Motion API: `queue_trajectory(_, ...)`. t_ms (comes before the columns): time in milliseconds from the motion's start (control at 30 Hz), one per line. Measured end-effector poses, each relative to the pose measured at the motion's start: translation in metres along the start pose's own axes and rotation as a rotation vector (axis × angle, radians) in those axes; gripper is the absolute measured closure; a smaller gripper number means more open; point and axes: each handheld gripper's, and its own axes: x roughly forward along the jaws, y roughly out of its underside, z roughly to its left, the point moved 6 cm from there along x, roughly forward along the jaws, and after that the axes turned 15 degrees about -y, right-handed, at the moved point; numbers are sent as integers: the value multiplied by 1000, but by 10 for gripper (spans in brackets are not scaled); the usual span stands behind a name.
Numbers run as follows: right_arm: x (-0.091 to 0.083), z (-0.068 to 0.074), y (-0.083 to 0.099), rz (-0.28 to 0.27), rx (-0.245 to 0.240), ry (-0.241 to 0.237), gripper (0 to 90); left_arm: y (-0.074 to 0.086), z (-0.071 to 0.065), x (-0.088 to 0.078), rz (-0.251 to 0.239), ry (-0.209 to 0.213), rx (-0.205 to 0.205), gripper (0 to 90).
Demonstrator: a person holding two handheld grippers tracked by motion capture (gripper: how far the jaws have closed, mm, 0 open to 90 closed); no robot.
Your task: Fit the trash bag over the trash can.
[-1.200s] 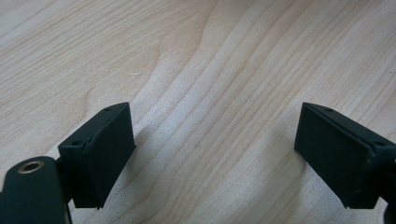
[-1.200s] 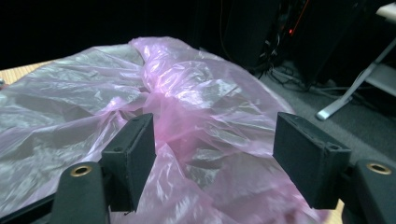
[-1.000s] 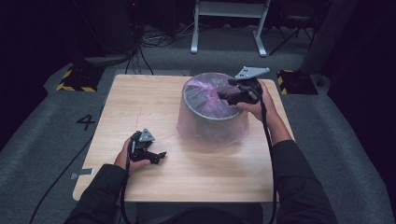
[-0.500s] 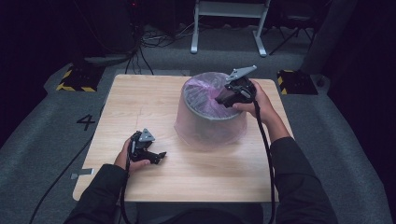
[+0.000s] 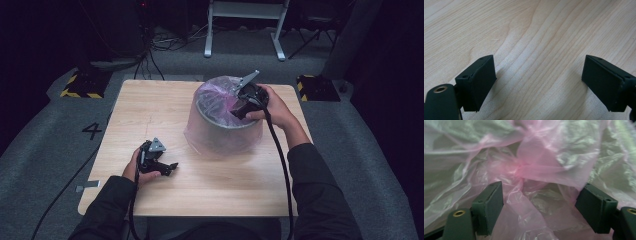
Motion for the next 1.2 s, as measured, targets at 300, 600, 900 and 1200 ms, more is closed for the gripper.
queue_trajectory(300,-49,7,6,-362,52,94,231,0,0,0,0,1,1,118)
queue_trajectory(600,-92,39,79,-503,45,172,221,0,0,0,-1,-1,-2,119)
queue_trajectory(900,-47,68,172,-395,106,108,193,0,0,0,-1,-2,-4,119)
queue_trajectory(1200,-1,67,228,-300,222,45,191,0,0,0,-1,-3,-3,119)
